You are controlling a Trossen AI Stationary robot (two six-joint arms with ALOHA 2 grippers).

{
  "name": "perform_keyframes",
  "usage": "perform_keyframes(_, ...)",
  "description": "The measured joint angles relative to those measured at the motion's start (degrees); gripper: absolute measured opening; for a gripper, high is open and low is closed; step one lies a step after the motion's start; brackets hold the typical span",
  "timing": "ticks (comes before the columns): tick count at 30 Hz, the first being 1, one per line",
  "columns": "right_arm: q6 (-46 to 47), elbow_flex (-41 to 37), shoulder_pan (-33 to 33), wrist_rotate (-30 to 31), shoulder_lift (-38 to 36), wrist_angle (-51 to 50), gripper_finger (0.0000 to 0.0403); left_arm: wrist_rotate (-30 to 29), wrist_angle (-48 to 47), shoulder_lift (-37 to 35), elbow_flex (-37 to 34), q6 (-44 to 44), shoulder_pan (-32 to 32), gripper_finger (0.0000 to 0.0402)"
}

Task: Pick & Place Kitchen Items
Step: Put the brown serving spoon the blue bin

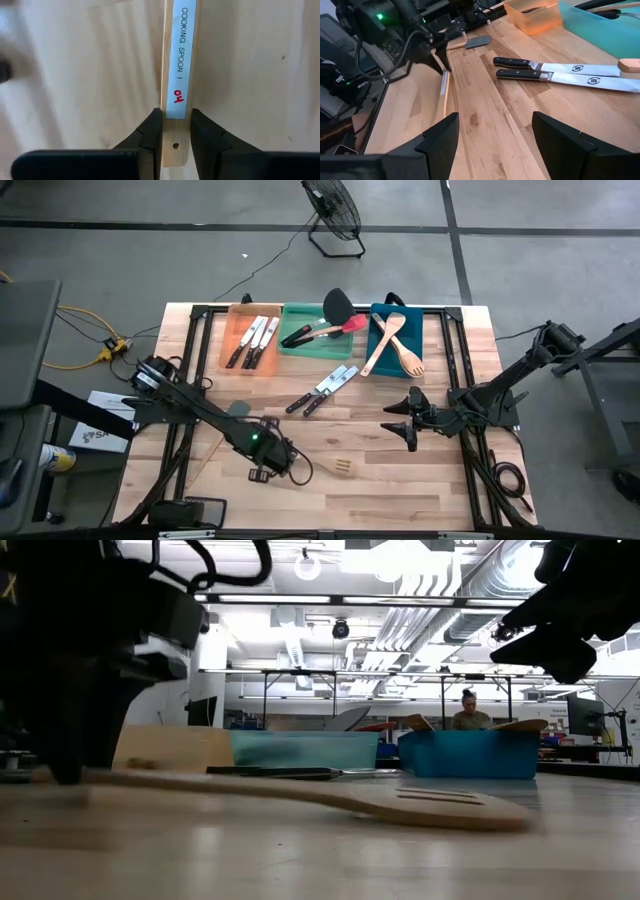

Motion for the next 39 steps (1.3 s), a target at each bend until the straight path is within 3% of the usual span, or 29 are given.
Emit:
perform_keyframes(7,0.00,0.00,0.01,0.00,0.00,0.04,0.0243,-4.59,-4.20,-5.90,0.08,-1.56,0.00,0.0067)
perform_keyframes(18,-2.59,-0.02,0.00,3.14,3.52,3.19,0.0243,-18.98,-6.58,-20.33,0.25,-4.25,0.00,0.0067)
perform_keyframes(28,-14.38,-0.02,0.00,6.61,17.63,27.37,0.0243,-24.66,6.00,-23.43,0.32,3.54,0.00,0.0067)
perform_keyframes(39,-27.39,0.27,-0.71,1.66,29.22,53.61,0.0243,-26.39,15.07,-23.43,0.34,9.80,0.23,0.0067)
